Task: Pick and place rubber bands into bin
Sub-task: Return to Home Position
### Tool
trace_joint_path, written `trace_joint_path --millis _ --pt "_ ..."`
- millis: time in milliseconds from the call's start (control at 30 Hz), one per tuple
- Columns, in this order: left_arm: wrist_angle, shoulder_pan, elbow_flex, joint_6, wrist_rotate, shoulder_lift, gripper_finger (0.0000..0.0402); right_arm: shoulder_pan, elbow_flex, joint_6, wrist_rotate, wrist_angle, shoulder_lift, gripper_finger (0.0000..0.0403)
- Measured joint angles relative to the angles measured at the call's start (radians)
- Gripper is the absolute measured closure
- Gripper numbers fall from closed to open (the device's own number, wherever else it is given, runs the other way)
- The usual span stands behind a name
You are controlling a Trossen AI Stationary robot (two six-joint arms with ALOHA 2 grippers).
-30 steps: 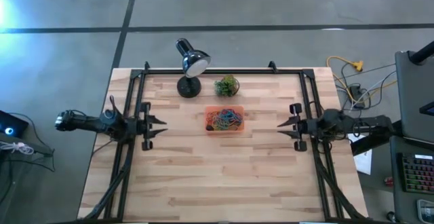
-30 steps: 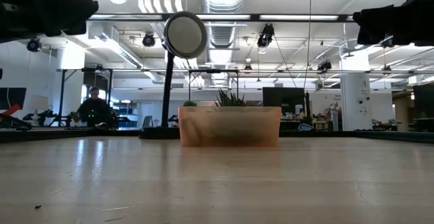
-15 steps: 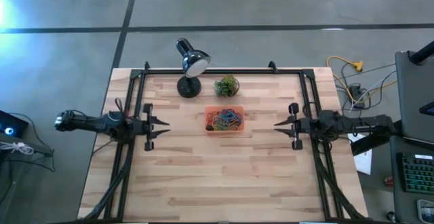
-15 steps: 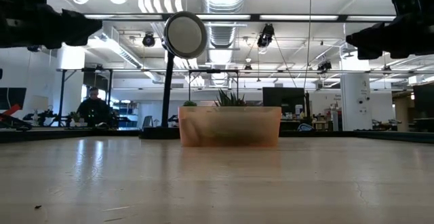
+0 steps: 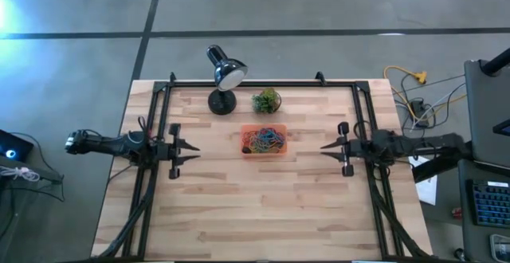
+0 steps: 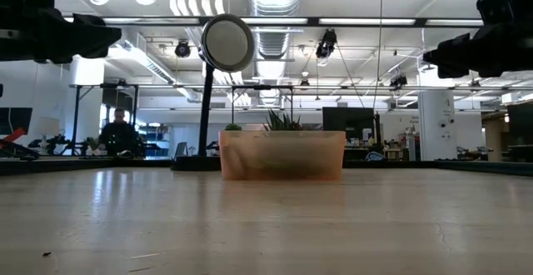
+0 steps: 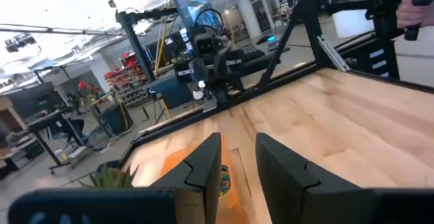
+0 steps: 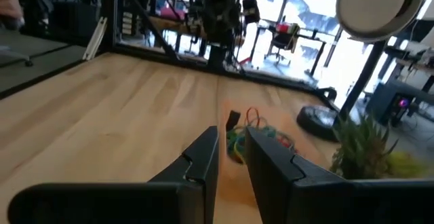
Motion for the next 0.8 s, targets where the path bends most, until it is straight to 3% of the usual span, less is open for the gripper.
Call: trace_joint_path --millis 433,800 --pt "0.004 0.000 -0.001 -0.008 -0.056 0.057 0.0324 0.000 0.000 0.029 0.003 0.000 0.181 0.0335" --pt "0.005 0.000 -0.001 -0.069 -0.061 0.098 0.0324 0.000 0.000 0.003 0.009 0.003 0.205 0.0335"
